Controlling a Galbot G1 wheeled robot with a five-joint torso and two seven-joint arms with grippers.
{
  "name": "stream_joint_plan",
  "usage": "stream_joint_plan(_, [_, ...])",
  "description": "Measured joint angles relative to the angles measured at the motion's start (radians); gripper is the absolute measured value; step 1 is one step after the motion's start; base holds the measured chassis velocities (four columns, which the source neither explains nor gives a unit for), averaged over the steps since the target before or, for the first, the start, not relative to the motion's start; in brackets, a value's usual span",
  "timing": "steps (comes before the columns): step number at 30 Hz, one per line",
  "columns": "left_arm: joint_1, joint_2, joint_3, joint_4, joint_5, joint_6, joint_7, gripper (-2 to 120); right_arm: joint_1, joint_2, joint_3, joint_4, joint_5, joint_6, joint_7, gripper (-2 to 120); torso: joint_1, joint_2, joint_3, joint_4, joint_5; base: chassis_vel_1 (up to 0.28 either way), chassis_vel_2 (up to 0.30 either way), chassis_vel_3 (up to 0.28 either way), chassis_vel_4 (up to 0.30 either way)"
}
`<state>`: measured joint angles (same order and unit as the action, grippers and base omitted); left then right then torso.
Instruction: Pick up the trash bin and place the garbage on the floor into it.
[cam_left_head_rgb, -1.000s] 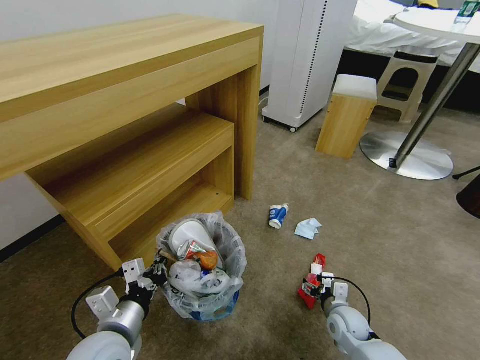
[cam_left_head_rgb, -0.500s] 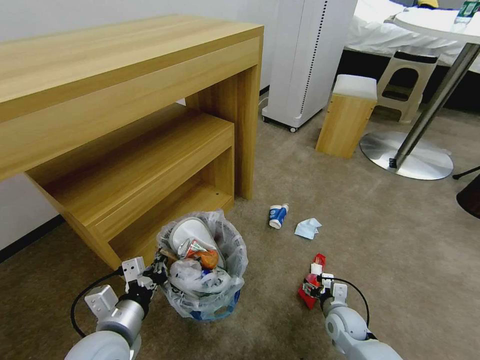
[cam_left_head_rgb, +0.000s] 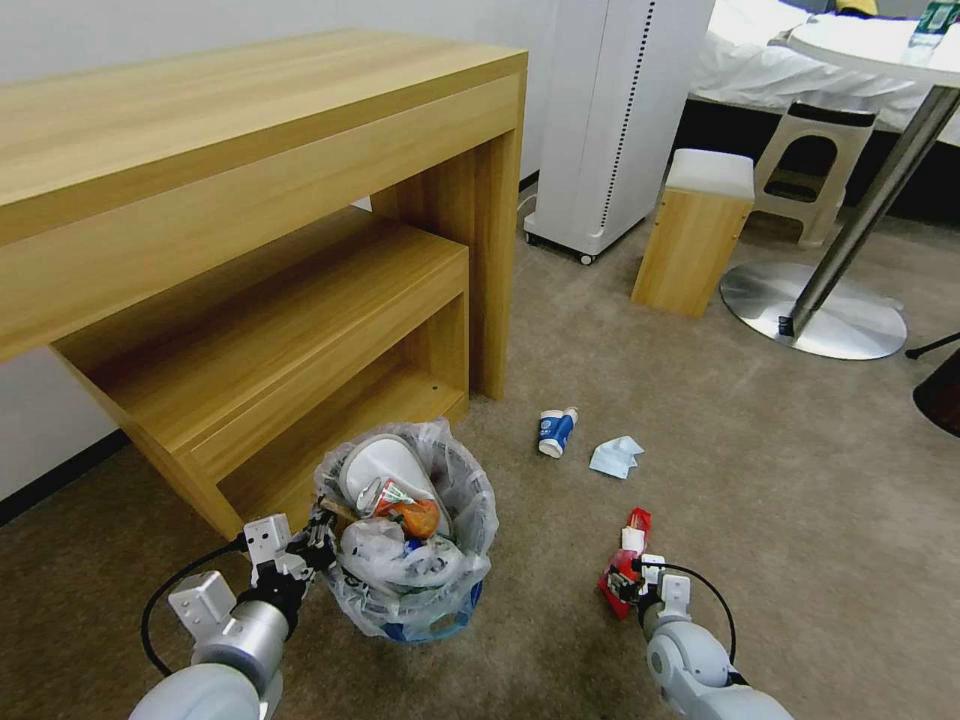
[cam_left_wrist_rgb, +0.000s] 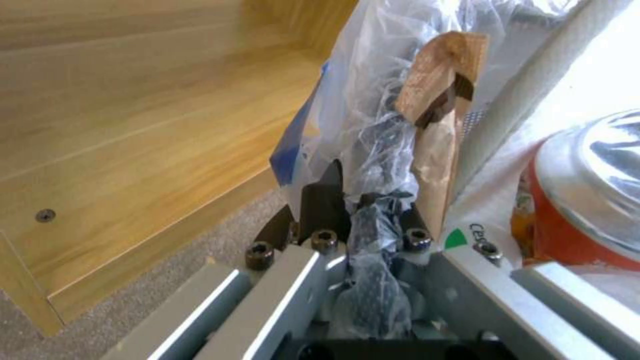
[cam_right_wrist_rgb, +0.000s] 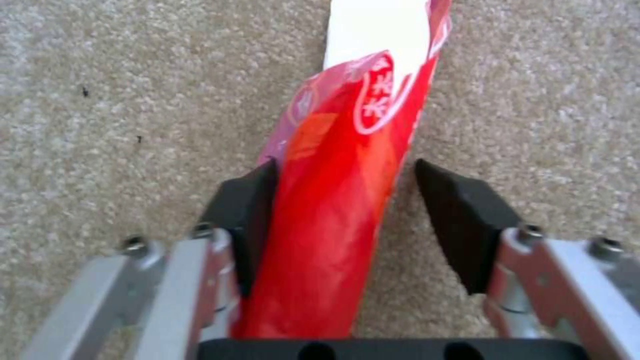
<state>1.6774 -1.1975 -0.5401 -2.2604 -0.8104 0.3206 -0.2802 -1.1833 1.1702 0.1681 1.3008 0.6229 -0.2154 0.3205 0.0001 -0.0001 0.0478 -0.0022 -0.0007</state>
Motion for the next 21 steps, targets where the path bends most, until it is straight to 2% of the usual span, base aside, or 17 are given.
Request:
stream_joint_plan(1, [-0.002, -0.002, 0.002, 0.003, 0.0, -0.001, 0.0, 1, -0.002, -0.004, 0.0, 0.003, -0.001, 0.001, 0.0, 42, 0.0, 0.0, 0.0, 0.0, -0.0001, 0.0, 0.0, 0.0, 0.0])
stream_joint_plan(5, [-0.004, -0.004, 0.003, 0.005, 0.0, -0.002, 0.0, 1, -0.004, -0.006, 0.002, 0.003, -0.004, 0.004, 0.0, 34, 0.0, 0.0, 0.0, 0.0, -0.0001, 0.0, 0.0, 0.0, 0.0])
stream_joint_plan(7, [-0.004, -0.004, 0.003, 0.005, 0.0, -0.003, 0.0, 1, -0.007, -0.009, 0.005, 0.003, -0.007, 0.008, 0.0, 24, 0.0, 0.0, 0.0, 0.0, -0.0001, 0.0, 0.0, 0.0, 0.0])
stream_joint_plan(9, [-0.004, -0.004, 0.003, 0.005, 0.0, -0.003, 0.0, 1, -0.008, -0.009, 0.005, 0.003, -0.008, 0.008, 0.0, 22, 0.0, 0.0, 0.0, 0.0, -0.0001, 0.0, 0.0, 0.0, 0.0])
stream_joint_plan(11, [-0.004, -0.003, 0.002, 0.008, 0.0, -0.003, 0.0, 1, -0.014, -0.013, 0.008, 0.004, -0.011, 0.011, -0.001, 9, 0.0, 0.0, 0.0, 0.0, -0.0001, 0.0, 0.0, 0.0, 0.0])
stream_joint_plan(13, [-0.006, -0.003, 0.002, 0.013, 0.0, -0.003, 0.0, 1, -0.019, -0.016, 0.011, 0.009, -0.011, 0.014, -0.004, 4, 0.0, 0.0, 0.0, 0.0, -0.0001, 0.0, 0.0, 0.0, 0.0])
stream_joint_plan(21, [-0.011, -0.004, 0.001, 0.04, 0.002, -0.006, 0.002, 1, -0.054, -0.045, 0.042, 0.064, -0.01, 0.059, -0.041, 3, 0.0, 0.0, 0.0, 0.0, -0.0001, 0.0, 0.0, 0.0, 0.0])
